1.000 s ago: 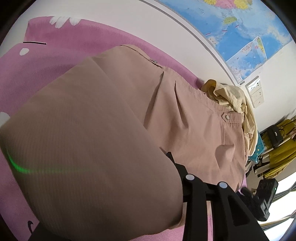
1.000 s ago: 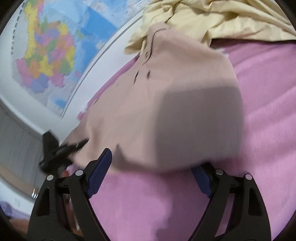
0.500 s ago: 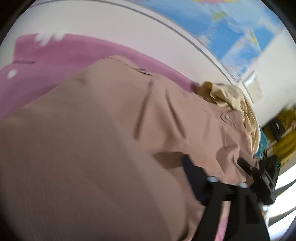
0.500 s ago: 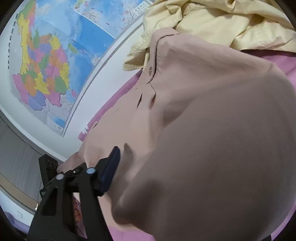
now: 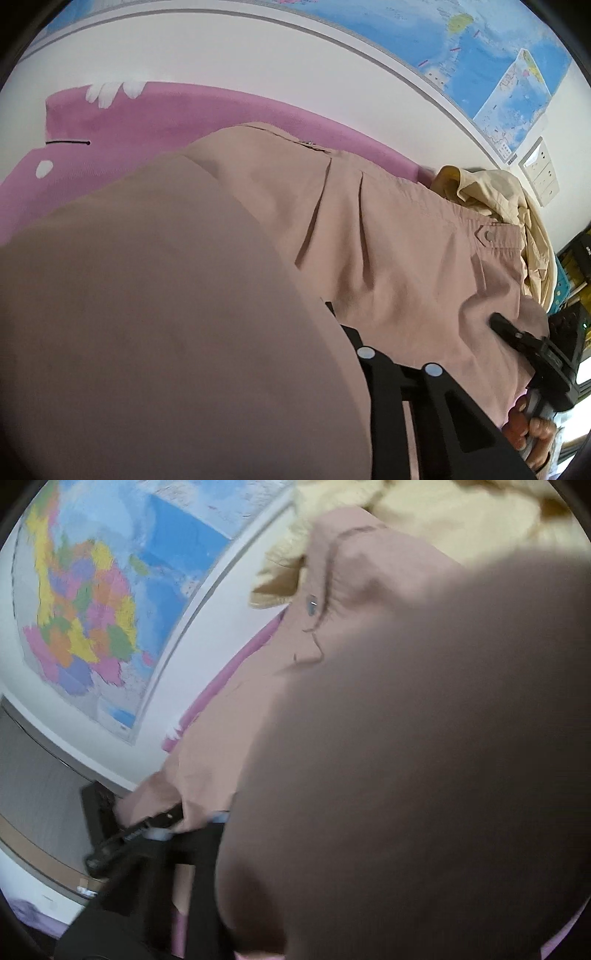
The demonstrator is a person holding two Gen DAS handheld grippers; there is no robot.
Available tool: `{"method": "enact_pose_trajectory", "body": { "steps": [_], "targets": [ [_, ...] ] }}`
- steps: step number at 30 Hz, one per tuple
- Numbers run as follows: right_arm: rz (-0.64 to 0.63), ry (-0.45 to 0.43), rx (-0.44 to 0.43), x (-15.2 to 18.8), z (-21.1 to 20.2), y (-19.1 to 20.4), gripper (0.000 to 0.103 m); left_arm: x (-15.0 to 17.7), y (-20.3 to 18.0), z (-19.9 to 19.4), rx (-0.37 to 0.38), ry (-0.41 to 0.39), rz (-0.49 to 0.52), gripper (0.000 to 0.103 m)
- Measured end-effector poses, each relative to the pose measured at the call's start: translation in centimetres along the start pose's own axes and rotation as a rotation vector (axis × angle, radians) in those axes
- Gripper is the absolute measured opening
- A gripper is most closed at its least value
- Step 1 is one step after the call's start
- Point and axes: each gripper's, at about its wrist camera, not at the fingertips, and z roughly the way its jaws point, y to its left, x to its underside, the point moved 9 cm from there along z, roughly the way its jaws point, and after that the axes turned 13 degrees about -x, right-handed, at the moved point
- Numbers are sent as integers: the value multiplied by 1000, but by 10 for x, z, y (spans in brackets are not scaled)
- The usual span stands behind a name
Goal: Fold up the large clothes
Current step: 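Lift the folded jacket up off the sheet with both grippers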
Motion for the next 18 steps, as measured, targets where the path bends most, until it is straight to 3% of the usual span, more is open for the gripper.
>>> {"method": "enact_pose_trajectory", "body": {
  "steps": [2, 7, 13, 18],
  "targets": [
    [-8, 2, 3, -2, -2, 1, 15, -3, 1, -4, 13, -5, 6, 17],
    [-204, -13, 12, -11, -7, 59, 14, -17, 7, -22, 2, -50, 43, 14],
    [-313, -4, -45, -31, 15, 120, 13, -68, 30, -67, -37, -165, 30, 12],
    [-371, 1, -132, -52, 55, 173, 13, -118, 63, -100, -120, -266, 3, 12]
  ]
}}
